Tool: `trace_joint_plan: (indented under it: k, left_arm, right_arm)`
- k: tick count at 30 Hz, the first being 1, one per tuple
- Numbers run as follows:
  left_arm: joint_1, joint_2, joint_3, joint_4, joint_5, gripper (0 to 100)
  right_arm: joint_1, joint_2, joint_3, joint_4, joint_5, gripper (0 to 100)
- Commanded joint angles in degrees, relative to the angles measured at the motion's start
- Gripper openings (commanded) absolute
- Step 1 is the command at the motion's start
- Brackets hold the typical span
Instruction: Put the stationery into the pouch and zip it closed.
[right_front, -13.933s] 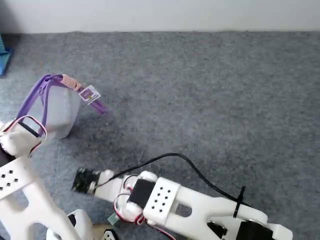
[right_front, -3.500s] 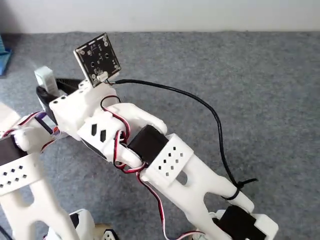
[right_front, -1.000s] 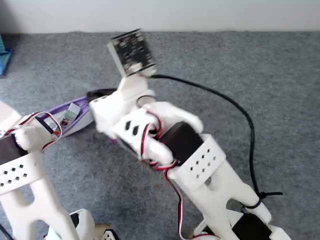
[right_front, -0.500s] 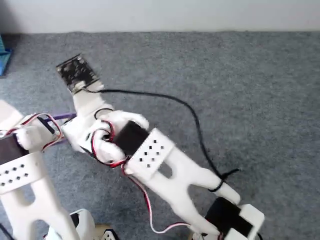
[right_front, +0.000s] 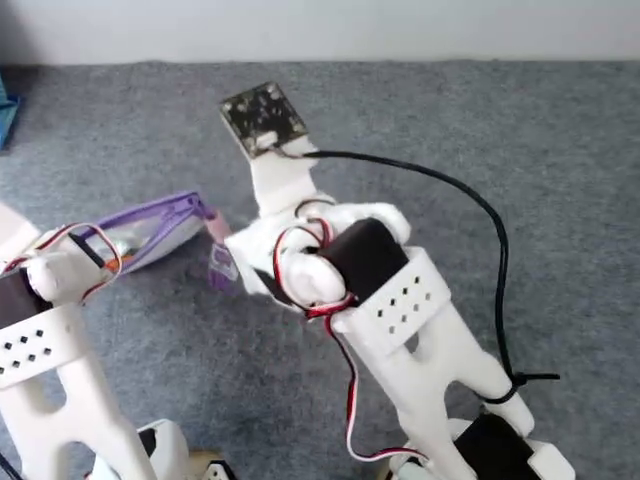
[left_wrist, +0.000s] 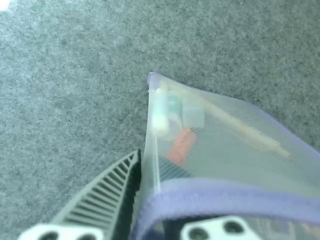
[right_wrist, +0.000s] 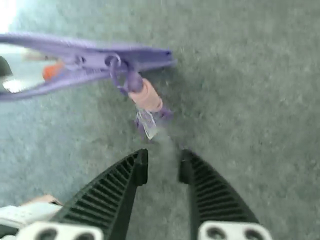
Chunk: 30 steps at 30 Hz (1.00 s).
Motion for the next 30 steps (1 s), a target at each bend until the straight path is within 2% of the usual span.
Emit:
trace_joint_plan:
  k: [1,7,15,30]
  left_arm:
    - [0.3,0.0,-2.1,-1.7,0.9,1]
    - [0.2,-0.2,-2.1,-1.7,0.9,1]
    - [0.2,-0.4,-2.1,-1.6,0.9,1]
    - [0.3,-0.1,-2.1,-0.5,0.9,1]
  right_arm:
    - [-0.6,-2.1,4.7,-1.5,1.1,27.1]
    - [-3.3,-5.3,21.9,-19.4,1.4,29.6]
    - [-4.5,-13.0,38.8,-43.7,7.4,29.7]
    - [-4.5,-8.5,41.0,-58.5,12.4,29.7]
